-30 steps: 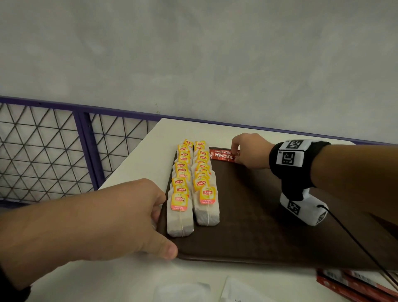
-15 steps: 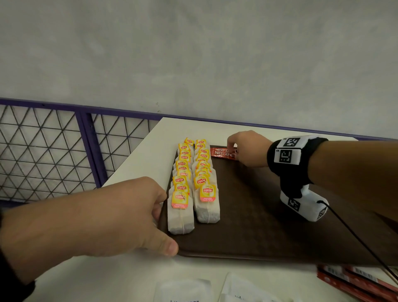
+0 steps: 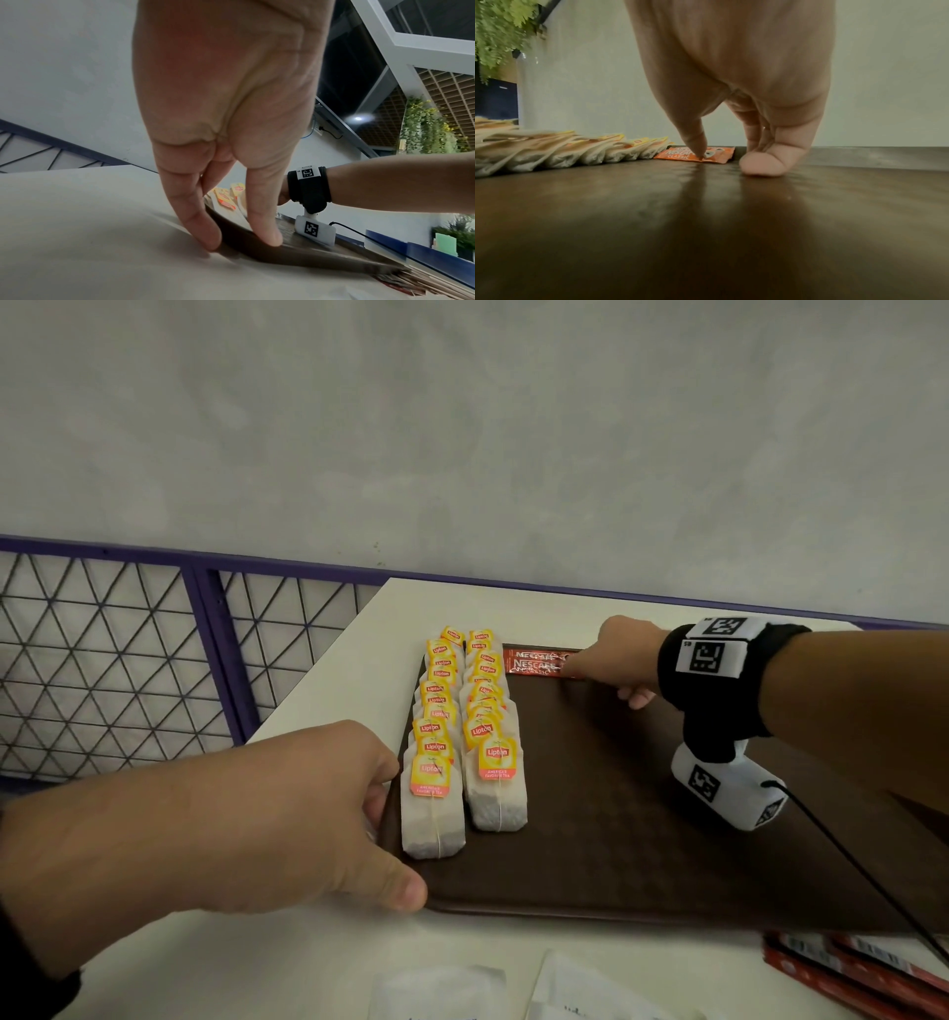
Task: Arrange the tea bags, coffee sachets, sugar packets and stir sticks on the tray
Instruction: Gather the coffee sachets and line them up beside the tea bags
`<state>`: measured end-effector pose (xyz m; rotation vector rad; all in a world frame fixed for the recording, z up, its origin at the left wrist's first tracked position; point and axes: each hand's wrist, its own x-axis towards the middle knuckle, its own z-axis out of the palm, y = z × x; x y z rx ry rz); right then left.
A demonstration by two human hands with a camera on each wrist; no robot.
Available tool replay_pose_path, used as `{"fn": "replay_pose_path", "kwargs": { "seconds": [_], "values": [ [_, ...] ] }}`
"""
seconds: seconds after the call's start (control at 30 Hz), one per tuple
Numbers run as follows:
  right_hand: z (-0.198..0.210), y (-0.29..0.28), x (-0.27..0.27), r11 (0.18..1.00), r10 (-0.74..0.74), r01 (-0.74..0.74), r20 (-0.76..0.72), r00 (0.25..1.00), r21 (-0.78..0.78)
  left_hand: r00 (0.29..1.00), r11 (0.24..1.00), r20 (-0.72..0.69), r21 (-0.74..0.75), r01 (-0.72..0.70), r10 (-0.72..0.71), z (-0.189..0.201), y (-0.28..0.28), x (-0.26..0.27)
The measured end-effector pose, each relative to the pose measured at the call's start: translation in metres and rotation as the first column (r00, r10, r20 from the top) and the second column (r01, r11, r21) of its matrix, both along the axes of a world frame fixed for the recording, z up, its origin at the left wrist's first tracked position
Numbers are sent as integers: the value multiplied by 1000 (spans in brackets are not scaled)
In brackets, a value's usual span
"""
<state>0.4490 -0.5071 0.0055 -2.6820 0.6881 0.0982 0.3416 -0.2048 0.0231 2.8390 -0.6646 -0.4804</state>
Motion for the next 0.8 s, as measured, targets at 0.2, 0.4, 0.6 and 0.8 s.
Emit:
{"fn": "replay_pose_path", "kwargs": {
  "seconds": [0.2,0.4,0.6,0.8],
  "values": [
    [-3,-2,3,1000,-7,7,7,1000,20,1000,999,-10,48,25,-24,-3,-1,4],
    [-4,-3,4,1000,18,-18,-3,1000,6,996,999,-85,-13,-33,32,-8,4,10],
    [25,12,-47,979,199,-200,54,979,32,999,999,-43,54,-3,5,2,2,6],
    [82,21,-182,829,515,-536,-159,842,-157,997,998,56,21,-60,58,31,-6,-41]
  ]
}}
